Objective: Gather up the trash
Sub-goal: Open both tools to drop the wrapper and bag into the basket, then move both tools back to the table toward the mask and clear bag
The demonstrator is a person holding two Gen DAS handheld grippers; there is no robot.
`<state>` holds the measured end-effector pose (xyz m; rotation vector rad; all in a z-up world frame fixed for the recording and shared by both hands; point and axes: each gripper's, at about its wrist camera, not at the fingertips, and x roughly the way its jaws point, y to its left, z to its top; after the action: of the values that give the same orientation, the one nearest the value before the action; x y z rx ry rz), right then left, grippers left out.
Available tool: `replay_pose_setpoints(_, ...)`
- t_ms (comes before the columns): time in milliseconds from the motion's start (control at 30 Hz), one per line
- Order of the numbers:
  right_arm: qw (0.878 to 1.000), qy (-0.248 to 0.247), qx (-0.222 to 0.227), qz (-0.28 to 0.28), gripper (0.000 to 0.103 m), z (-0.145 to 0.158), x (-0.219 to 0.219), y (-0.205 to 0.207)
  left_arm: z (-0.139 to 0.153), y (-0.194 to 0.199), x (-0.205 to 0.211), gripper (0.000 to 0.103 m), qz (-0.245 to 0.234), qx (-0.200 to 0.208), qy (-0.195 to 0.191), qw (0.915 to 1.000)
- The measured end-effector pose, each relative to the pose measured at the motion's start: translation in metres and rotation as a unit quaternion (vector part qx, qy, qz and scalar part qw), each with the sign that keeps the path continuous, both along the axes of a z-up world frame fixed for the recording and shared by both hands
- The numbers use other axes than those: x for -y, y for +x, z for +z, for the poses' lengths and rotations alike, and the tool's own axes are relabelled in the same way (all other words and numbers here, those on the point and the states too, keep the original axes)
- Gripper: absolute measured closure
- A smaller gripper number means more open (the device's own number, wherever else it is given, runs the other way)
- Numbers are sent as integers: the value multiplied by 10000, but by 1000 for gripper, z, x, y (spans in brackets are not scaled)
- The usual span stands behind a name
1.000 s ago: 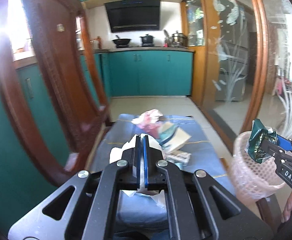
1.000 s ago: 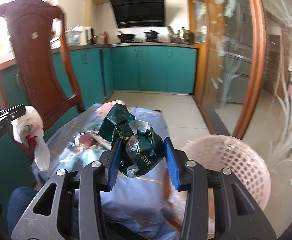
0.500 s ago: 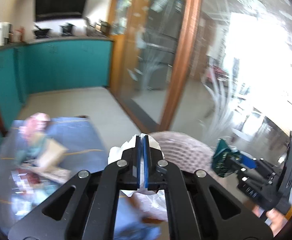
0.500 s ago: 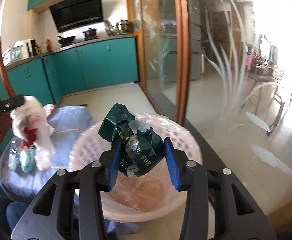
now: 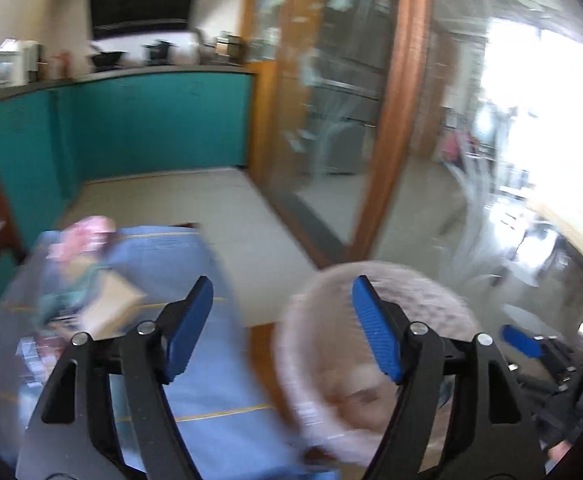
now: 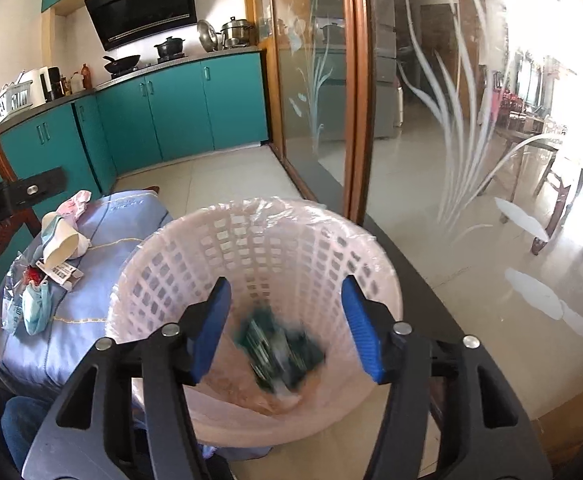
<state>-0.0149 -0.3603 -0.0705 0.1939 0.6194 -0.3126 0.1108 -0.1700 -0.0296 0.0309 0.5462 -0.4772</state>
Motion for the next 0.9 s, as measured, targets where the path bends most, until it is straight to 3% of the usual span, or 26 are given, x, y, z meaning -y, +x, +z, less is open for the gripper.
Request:
replay_pose_setpoints(67, 9999, 48, 54, 121, 40, 3, -9, 5, -1, -4, -27, 26, 485, 189, 330, 9981)
replay_pose_setpoints(133, 9994, 15, 105, 339, 37, 6, -24, 11, -4, -7, -61, 24, 1121, 362, 811, 9897)
replay_pose_setpoints(200, 9981, -79, 113, 608, 35, 8, -47, 19, -8, -5, -92, 24, 1597, 303, 1060, 9810)
replay_pose_setpoints(367, 9854, -227, 53, 1687, 33, 0, -130, 49, -16, -4, -175, 24, 2572, -201, 1084, 9600)
replay_pose_setpoints(433, 9769, -307, -84, 2113, 33, -11, -166, 66, -19, -9, -199, 24, 2760, -345, 1051, 9548)
replay_pose_setpoints(533, 9604, 116, -432, 2750, 33, -33, -208, 101, -22, -16, -217, 24, 2943, -452, 1069, 9486)
replay_pose_setpoints(800, 9386, 558, -1064, 3234, 33, -72, -271, 158, -29, -30, -253, 21, 3036, -695, 832, 9466)
replay_pose_setpoints(833, 9386, 518, -1119, 3223, 36, -75, -274, 161, -33, -30, -254, 20, 2995, -757, 816, 9476)
replay_pose_setpoints(867, 9377, 498, -1168, 3233, 55, -77, -276, 161, -36, -29, -252, 19, 2959, -791, 813, 9485)
replay_pose_setpoints(900, 9351, 520, -1243, 3277, 65, -80, -276, 160, -39, -29, -251, 17, 2904, -821, 819, 9498)
